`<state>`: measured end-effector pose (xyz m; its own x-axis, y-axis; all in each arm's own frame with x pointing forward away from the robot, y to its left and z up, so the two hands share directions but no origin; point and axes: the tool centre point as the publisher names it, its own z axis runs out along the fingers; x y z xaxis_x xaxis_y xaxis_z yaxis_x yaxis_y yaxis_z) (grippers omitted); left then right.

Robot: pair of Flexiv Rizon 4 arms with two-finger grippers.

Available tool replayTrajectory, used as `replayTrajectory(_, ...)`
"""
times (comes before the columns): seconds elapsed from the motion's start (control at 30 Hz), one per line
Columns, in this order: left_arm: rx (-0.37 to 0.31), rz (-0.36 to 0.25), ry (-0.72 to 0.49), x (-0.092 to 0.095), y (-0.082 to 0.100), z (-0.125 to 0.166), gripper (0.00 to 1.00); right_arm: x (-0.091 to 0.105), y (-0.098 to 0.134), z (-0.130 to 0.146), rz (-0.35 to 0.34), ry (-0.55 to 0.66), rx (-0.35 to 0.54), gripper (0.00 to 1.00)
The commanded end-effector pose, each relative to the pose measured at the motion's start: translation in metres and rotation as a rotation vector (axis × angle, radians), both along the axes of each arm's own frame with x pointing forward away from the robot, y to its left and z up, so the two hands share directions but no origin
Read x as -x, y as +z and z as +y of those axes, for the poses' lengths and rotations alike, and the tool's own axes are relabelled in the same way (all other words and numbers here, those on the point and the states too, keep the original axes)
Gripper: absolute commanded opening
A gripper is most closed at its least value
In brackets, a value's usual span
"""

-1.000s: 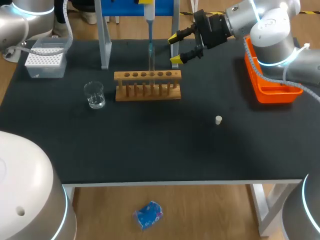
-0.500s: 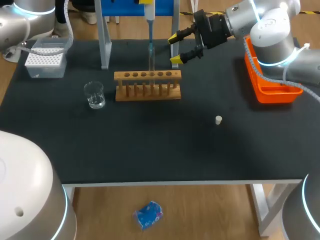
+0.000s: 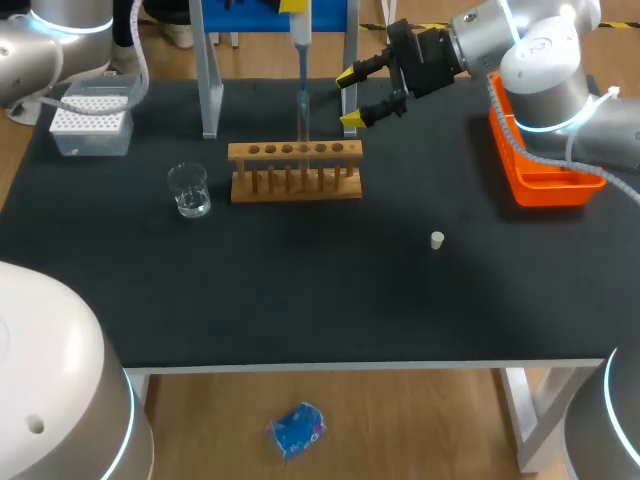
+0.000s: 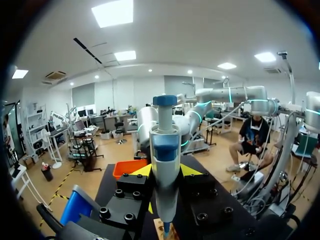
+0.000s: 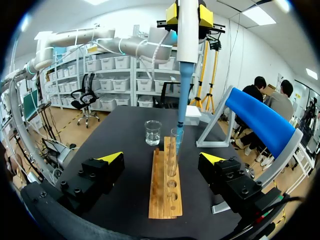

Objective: Invert the test tube, pick up the pipette, mount the tip to pipette, aspirate from beaker and dispense into the tube, eject the tip, return the pipette, and cap with the stopper.

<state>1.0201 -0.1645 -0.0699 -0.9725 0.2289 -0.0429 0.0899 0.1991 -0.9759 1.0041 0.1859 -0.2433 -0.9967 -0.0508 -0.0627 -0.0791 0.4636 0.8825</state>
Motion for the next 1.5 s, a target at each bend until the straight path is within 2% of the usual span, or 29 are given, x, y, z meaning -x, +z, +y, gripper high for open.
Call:
replayTrajectory(0.03, 0.005, 0.003, -0.001, 0.0, -0.002, 0.001, 0.0, 0.0, 0.0, 0.0, -0.001, 0.0, -0.001, 1.0)
replayTrajectory(1.5, 0.018, 0.03, 0.017, 0.002, -0.019, 0.004, 0.0, 0.0, 0.0, 0.0, -0.001, 0.0, -0.001, 1.0)
